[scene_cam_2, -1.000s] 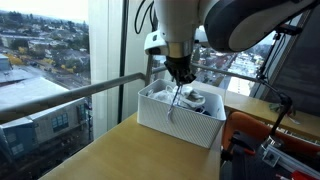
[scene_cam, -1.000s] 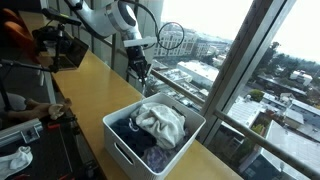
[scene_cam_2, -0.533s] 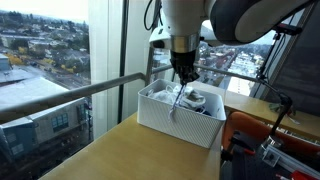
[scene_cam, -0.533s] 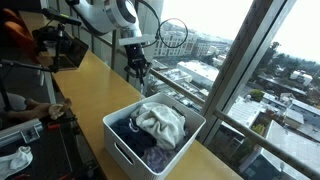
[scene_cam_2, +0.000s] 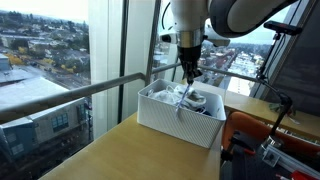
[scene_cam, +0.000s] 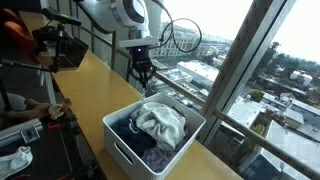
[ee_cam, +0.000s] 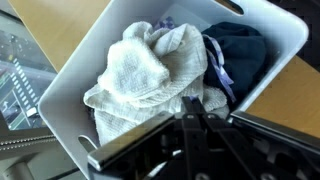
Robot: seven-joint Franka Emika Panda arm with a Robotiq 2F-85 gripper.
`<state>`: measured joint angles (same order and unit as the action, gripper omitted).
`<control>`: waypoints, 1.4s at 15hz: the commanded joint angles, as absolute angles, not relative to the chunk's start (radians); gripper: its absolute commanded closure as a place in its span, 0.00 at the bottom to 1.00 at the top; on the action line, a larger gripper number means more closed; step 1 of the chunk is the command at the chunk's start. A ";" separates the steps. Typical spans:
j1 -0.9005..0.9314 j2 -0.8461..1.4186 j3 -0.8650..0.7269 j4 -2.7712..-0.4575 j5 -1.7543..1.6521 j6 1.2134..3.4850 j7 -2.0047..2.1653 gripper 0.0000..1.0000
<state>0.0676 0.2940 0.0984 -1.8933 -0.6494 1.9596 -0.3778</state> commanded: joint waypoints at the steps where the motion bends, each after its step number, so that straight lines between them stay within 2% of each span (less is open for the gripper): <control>1: 0.075 0.313 0.086 -1.893 -0.616 1.945 -0.324 1.00; 21: 0.080 0.321 0.084 -1.898 -0.582 1.918 -0.226 1.00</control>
<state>0.0679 0.3292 0.0945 -1.9086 -0.6049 1.9234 -0.2555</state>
